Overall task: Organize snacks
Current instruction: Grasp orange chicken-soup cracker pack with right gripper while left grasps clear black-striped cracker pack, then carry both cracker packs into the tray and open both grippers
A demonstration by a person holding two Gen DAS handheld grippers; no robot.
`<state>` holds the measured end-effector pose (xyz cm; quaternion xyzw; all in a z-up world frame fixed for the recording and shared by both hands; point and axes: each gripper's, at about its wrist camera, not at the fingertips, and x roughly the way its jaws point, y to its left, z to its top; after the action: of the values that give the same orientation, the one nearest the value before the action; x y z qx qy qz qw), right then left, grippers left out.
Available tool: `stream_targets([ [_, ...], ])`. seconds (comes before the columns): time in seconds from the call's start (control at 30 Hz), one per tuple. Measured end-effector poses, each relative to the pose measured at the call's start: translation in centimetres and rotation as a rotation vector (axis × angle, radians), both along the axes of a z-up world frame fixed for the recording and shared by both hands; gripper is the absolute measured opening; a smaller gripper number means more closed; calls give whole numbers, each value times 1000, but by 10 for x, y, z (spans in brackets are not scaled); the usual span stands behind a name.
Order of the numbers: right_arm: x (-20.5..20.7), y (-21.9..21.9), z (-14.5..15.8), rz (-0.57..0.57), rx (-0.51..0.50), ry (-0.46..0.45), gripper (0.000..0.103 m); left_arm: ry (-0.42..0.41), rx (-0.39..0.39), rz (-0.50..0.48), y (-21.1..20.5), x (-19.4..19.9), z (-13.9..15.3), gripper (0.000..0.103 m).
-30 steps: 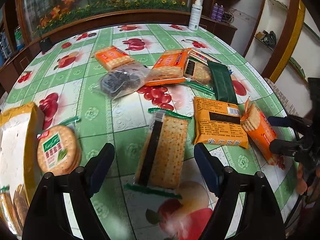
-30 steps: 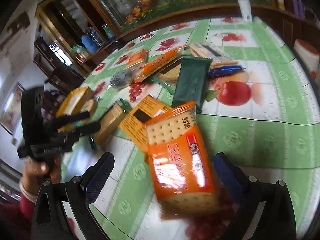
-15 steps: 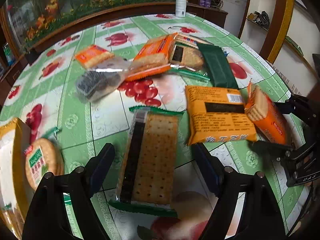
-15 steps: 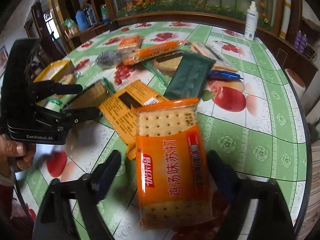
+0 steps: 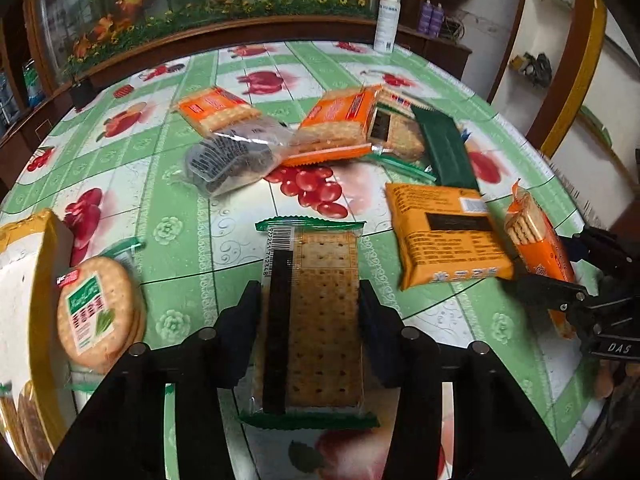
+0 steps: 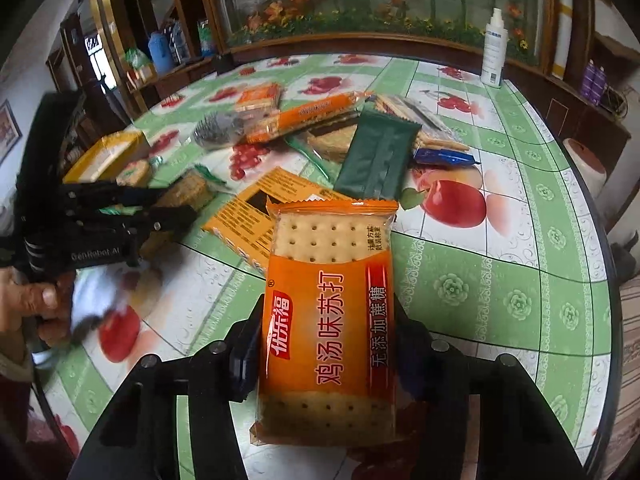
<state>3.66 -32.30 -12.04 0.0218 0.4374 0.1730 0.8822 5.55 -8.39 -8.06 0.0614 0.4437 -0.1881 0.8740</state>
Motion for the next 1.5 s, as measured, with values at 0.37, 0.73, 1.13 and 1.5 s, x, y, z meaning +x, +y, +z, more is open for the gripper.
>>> stream_targets([
  [0.37,-8,9,39,25,146,-64,56,-124,-39,115,49,-32,46,45],
  [0.73,10,116,69,258,218,-74,55,-161,-36,345,154,-51,59,45],
  [1.13,30,271,95,522,246,-74,55,-148,-34,586,253,-60,47,45],
  [1.5,55,339,70,549,225,-24,55,-125,-32,619,274,-61,32,45],
])
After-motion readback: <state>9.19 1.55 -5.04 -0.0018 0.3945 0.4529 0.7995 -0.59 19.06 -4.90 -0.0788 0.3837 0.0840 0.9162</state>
